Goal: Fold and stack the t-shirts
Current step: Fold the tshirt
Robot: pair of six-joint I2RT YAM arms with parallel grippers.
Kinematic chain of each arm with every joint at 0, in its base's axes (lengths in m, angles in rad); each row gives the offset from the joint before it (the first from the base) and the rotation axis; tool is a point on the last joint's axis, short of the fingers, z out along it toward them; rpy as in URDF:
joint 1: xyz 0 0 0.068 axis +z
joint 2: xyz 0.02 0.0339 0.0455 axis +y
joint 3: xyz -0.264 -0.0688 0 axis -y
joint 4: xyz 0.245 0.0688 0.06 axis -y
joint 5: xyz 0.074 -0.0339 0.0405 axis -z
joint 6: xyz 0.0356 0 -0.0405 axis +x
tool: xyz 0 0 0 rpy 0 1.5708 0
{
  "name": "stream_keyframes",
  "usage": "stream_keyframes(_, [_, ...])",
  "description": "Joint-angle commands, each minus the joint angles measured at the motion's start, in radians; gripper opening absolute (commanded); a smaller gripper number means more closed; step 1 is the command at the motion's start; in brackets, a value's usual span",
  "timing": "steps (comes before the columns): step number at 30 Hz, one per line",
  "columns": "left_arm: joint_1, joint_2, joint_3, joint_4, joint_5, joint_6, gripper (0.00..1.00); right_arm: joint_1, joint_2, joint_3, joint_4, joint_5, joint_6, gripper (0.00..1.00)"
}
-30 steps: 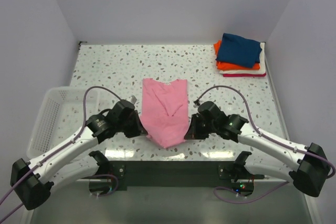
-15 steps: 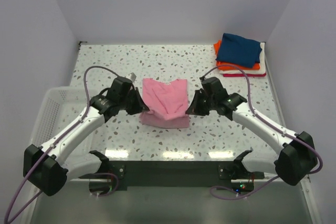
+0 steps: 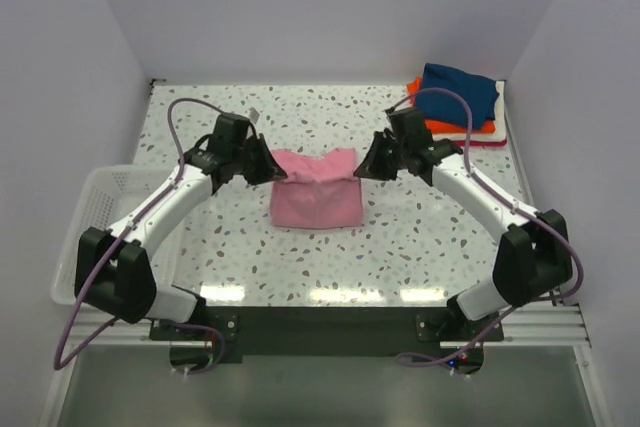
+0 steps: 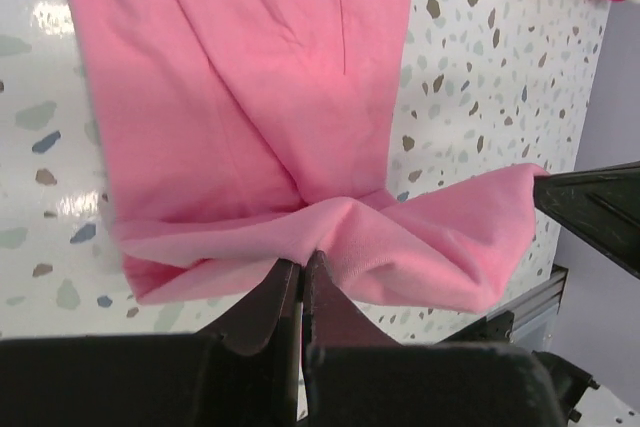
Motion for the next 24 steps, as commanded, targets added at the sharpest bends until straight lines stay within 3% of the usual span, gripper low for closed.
stream_keyframes(1, [0.067, 0.091, 0.064, 0.125, 0.073, 0.025, 0.00, -0.064, 0.094, 0.116, 0.065, -0.057, -0.035, 0.00])
stream_keyframes(7, [0.148, 0.344, 0.190, 0.252, 0.094, 0.004, 0.00, -0.139, 0.402, 0.343, 0.085, -0.111, -0.045, 0.04])
stream_keyframes(10, [0.195, 0.478, 0.263, 0.317, 0.095, 0.002, 0.04, -0.165, 0.560, 0.481, 0.154, -0.152, -0.050, 0.18])
stream_keyframes(11, [0.208, 0.539, 0.289, 0.394, 0.134, 0.000, 0.23, -0.173, 0.592, 0.509, 0.162, -0.154, -0.053, 0.28])
stream_keyframes(14, [0.255, 0.636, 0.387, 0.429, 0.187, 0.011, 0.55, -0.205, 0.700, 0.615, 0.183, -0.166, -0.052, 0.50])
stream_keyframes(15, [0.262, 0.637, 0.389, 0.442, 0.190, 0.017, 0.59, -0.210, 0.715, 0.632, 0.183, -0.183, -0.055, 0.57])
stream_keyframes(17, [0.280, 0.602, 0.377, 0.447, 0.184, 0.025, 0.65, -0.213, 0.705, 0.652, 0.144, -0.161, -0.102, 0.61])
stream_keyframes(24, [0.243, 0.479, 0.268, 0.435, 0.126, 0.045, 0.62, -0.204, 0.518, 0.411, 0.162, -0.039, -0.147, 0.63])
